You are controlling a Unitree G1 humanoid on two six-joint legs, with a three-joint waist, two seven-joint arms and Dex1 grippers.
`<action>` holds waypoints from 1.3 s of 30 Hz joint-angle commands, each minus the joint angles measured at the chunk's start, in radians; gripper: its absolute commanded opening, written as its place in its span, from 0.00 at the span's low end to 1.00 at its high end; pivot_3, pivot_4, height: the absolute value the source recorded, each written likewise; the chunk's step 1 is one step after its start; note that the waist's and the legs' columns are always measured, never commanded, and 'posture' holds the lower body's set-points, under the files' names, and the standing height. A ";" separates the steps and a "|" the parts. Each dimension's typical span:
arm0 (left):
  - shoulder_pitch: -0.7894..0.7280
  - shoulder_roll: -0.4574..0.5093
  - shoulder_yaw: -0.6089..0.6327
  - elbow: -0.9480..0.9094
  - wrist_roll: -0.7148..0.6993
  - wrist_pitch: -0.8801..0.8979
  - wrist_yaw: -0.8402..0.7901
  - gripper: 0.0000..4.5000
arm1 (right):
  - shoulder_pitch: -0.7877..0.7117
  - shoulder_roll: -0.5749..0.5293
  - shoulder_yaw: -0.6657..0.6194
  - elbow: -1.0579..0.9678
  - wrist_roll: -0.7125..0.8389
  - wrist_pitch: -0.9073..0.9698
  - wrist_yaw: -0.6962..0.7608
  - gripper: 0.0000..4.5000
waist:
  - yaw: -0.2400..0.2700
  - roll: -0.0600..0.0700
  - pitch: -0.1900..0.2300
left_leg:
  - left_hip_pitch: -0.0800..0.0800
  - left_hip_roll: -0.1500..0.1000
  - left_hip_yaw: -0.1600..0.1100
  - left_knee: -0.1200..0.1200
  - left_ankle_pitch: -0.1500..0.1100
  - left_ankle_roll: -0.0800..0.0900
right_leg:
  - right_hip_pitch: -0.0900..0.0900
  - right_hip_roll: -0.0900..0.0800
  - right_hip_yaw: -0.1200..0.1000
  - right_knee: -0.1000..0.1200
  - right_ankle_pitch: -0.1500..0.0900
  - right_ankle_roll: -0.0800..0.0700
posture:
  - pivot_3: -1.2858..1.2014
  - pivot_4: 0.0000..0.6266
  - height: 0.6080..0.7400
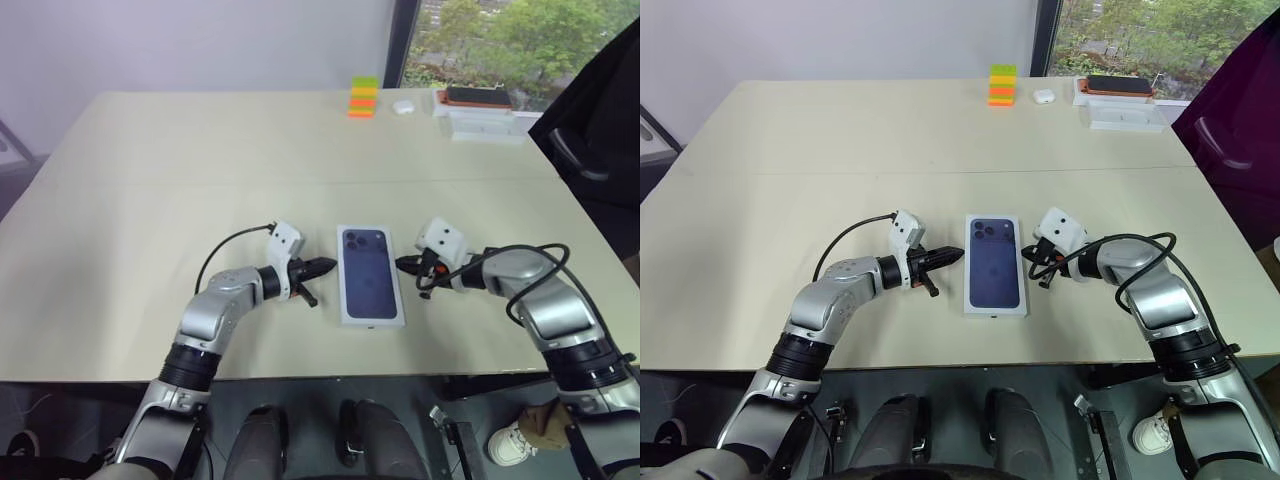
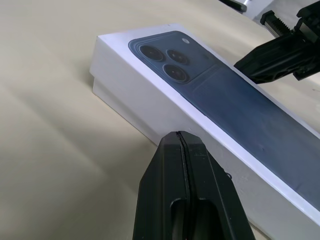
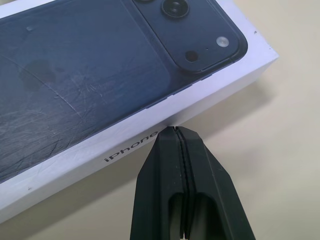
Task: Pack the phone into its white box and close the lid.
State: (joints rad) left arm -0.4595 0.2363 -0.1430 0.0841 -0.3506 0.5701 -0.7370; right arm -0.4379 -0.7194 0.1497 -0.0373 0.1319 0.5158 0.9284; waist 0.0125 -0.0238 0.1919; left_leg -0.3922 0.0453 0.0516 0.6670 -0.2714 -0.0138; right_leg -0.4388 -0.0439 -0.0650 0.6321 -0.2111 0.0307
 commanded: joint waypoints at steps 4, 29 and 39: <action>-0.044 0.007 0.071 -0.033 -0.032 -0.025 0.014 0.00 | -0.084 0.012 -0.091 0.021 0.054 -0.009 -0.010 0.00 | -0.002 0.000 0.000 | 0.000 0.000 0.000 0.000 0.000 0.000 | 0.000 0.000 0.000 0.000 0.000 0.000 | 0.52 0.24 1.00; -0.135 0.054 -0.115 0.193 0.143 -0.125 -0.170 0.00 | -0.033 0.045 0.019 0.008 0.002 -0.031 0.021 0.00 | -0.003 0.004 -0.003 | 0.003 -0.001 -0.001 -0.001 0.000 0.000 | 0.003 -0.001 -0.001 0.000 -0.001 0.002 | 0.52 0.24 1.00; -0.009 0.152 -0.110 -0.033 0.066 -0.059 -0.306 0.00 | 0.098 -0.077 -0.017 -0.176 0.169 0.074 0.197 0.00 | 0.000 0.004 -0.003 | 0.002 0.000 -0.002 0.000 0.000 0.000 | 0.003 -0.001 -0.001 -0.001 -0.001 0.002 | 0.52 0.24 1.00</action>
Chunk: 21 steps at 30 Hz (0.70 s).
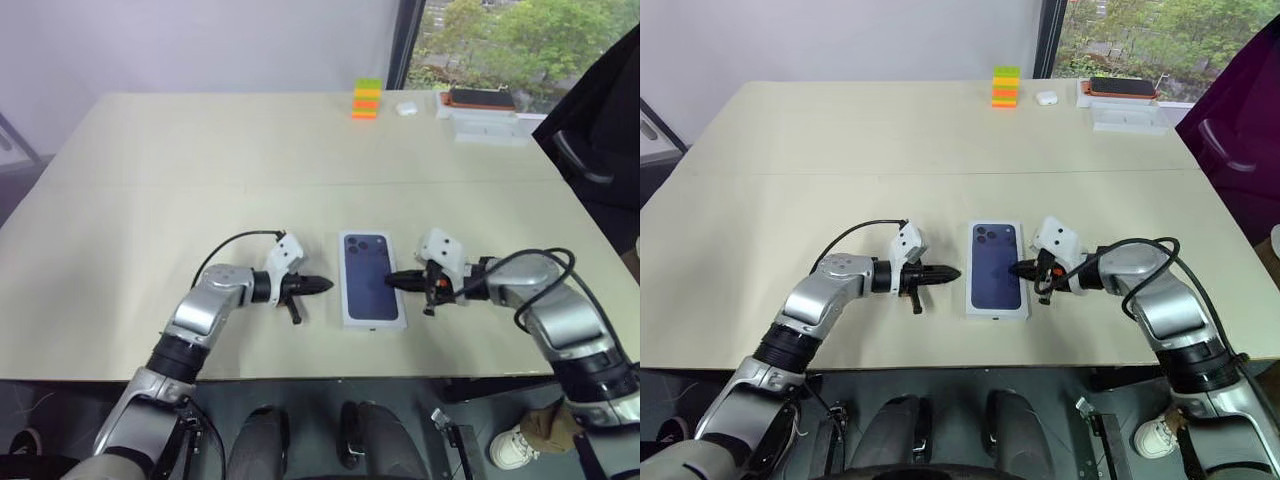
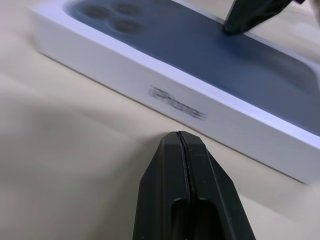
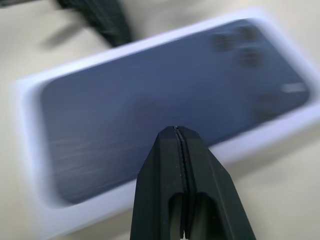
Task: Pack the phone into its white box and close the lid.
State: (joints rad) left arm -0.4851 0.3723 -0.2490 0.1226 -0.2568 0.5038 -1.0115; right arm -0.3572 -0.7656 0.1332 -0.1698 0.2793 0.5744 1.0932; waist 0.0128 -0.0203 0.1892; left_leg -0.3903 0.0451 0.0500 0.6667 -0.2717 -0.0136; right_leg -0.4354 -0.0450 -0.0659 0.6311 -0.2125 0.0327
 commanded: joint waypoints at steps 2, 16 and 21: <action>0.036 0.023 -0.007 -0.089 -0.030 0.013 -0.034 0.00 | 0.035 -0.048 0.007 -0.050 0.016 0.003 0.044 0.00 | -0.001 0.000 0.000 | 0.000 0.000 0.000 0.000 0.000 0.000 | 0.000 0.000 0.000 0.000 0.000 0.000 | 0.52 0.24 1.00; 0.007 0.080 0.244 -0.123 -0.170 0.052 0.026 0.12 | -0.087 0.023 -0.118 0.083 0.054 -0.096 -0.057 0.00 | -0.006 -0.001 0.001 | -0.001 0.000 0.001 0.000 0.000 0.000 | -0.003 0.001 0.001 0.001 -0.001 0.001 | 0.52 0.24 1.00; -0.015 0.156 0.310 -0.100 -0.187 0.010 0.005 0.61 | -0.126 0.027 -0.159 0.145 0.070 -0.150 -0.039 0.29 | 0.002 0.000 0.001 | -0.002 0.000 0.001 0.000 0.000 0.000 | -0.004 0.001 0.000 0.001 0.000 0.000 | 0.52 0.24 1.00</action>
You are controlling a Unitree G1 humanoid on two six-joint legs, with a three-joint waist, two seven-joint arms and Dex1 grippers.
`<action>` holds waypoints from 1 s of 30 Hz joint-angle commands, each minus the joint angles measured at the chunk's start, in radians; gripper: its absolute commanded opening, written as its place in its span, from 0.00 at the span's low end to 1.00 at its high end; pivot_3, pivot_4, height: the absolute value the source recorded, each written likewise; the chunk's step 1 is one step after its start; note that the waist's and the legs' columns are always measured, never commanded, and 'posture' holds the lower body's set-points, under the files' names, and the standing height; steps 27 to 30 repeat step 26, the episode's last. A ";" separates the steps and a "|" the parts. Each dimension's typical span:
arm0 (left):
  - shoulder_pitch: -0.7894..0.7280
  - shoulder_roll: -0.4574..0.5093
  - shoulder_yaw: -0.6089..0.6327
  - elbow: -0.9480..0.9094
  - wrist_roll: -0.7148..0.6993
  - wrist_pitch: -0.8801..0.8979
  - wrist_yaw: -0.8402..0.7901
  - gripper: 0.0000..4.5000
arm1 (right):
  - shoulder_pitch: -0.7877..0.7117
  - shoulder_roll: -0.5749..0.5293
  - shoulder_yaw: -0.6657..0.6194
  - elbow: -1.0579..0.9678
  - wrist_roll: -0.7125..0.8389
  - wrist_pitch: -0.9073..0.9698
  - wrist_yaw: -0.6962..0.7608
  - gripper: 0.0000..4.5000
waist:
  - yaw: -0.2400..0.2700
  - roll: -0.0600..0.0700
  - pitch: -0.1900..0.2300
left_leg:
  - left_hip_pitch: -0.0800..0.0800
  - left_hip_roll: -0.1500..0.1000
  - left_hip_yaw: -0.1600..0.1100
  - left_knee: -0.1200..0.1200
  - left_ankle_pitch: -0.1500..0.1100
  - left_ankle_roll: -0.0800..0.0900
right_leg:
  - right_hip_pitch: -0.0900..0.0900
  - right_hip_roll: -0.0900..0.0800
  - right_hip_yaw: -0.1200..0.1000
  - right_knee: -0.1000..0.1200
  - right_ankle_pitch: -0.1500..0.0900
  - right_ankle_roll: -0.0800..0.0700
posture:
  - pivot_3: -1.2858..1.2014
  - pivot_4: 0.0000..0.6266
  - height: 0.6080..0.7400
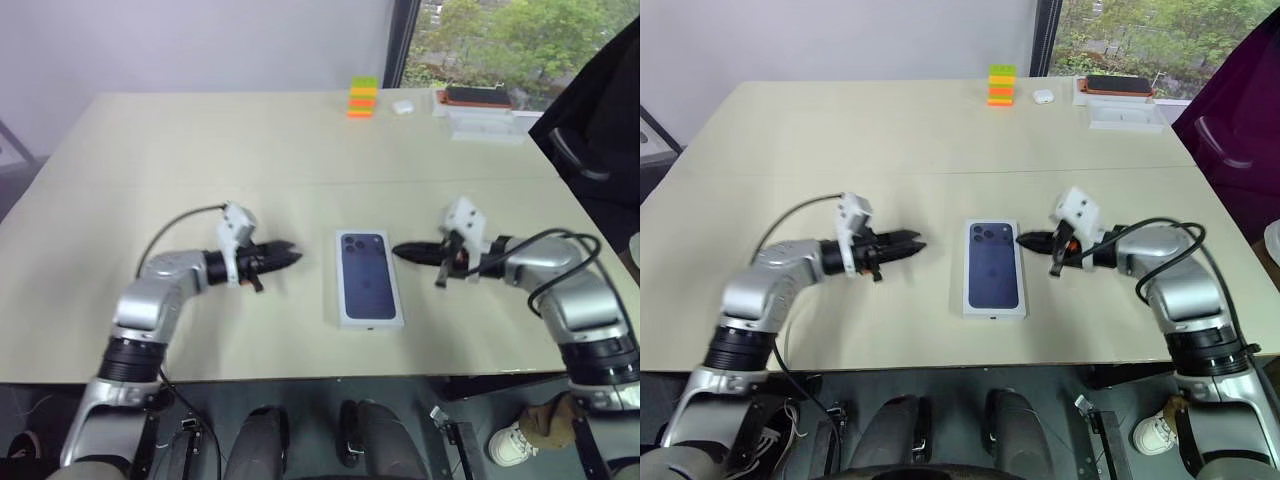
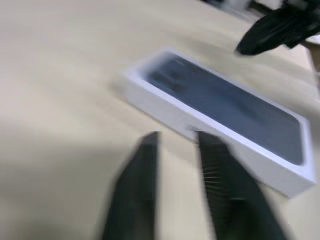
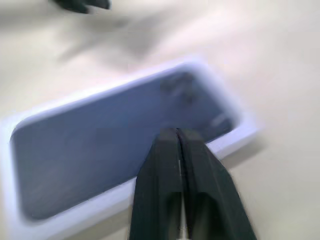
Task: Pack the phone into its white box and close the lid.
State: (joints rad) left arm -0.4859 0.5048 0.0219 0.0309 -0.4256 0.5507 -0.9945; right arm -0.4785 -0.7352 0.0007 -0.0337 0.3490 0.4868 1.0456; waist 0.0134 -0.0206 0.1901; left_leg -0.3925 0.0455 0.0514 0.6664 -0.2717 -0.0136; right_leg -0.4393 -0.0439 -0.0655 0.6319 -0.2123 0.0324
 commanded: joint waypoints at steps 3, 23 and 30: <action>-0.009 0.060 0.074 -0.016 -0.031 -0.048 -0.021 0.95 | -0.012 -0.013 -0.046 0.025 0.001 -0.110 0.019 0.64 | -0.001 0.000 0.000 | 0.000 -0.001 0.001 0.000 0.000 0.000 | 0.000 -0.002 0.000 -0.001 0.000 0.000 | 0.52 0.24 1.00; 0.360 0.316 0.345 0.017 -0.057 -0.228 -0.142 1.00 | 0.265 -0.182 -0.219 -0.048 0.098 -0.220 0.215 1.00 | -0.002 0.000 0.000 | 0.001 0.002 0.003 -0.002 0.000 0.000 | -0.002 -0.001 0.001 -0.001 -0.001 0.000 | 0.52 0.24 1.00; 0.406 0.323 0.368 0.019 -0.047 -0.276 -0.150 1.00 | 0.285 -0.188 -0.229 -0.041 0.092 -0.230 0.219 1.00 | -0.001 0.000 0.000 | 0.001 0.002 0.003 -0.002 0.000 0.000 | -0.002 -0.001 0.001 -0.001 -0.002 -0.001 | 0.52 0.24 1.00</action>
